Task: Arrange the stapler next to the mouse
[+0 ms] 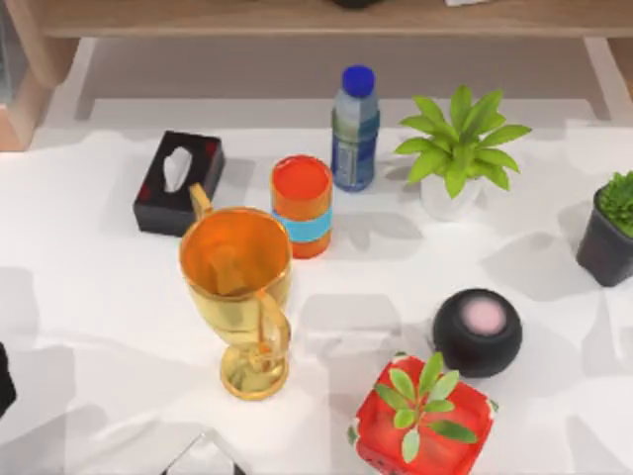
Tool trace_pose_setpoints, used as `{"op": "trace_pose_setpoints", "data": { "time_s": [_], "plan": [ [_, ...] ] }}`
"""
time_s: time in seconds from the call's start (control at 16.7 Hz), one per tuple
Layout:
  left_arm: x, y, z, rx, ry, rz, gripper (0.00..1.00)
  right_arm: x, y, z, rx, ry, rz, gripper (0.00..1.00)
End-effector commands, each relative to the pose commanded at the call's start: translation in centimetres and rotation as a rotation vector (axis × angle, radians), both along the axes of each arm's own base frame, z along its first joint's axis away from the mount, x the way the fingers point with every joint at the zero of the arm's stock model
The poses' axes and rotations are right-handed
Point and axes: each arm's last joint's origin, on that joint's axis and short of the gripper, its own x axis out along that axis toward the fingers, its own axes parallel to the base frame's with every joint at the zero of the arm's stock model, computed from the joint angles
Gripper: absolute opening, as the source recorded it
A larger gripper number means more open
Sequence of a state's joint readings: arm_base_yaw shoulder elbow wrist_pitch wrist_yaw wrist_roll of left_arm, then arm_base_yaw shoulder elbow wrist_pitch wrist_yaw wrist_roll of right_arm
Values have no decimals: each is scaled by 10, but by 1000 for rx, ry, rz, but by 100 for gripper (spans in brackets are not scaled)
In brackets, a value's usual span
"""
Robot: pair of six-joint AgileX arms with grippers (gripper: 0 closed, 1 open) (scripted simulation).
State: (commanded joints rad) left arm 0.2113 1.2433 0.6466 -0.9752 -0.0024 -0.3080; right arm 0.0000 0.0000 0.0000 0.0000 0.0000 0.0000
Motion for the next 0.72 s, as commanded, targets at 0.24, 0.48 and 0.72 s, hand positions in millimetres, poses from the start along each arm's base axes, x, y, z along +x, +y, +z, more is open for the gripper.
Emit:
{"op": "trace_pose_setpoints", "data": {
  "time_s": [0.24, 0.48, 0.72],
  "plan": [
    [0, -1, 0, 0, -3, -6, 100, 0, 0, 0, 0, 0, 0, 100],
    [1, 0, -15, 0, 2, 0, 100, 0, 0, 0, 0, 0, 0, 100],
    [1, 0, -42, 1, -7, 0, 100, 0, 0, 0, 0, 0, 0, 100]
  ]
}}
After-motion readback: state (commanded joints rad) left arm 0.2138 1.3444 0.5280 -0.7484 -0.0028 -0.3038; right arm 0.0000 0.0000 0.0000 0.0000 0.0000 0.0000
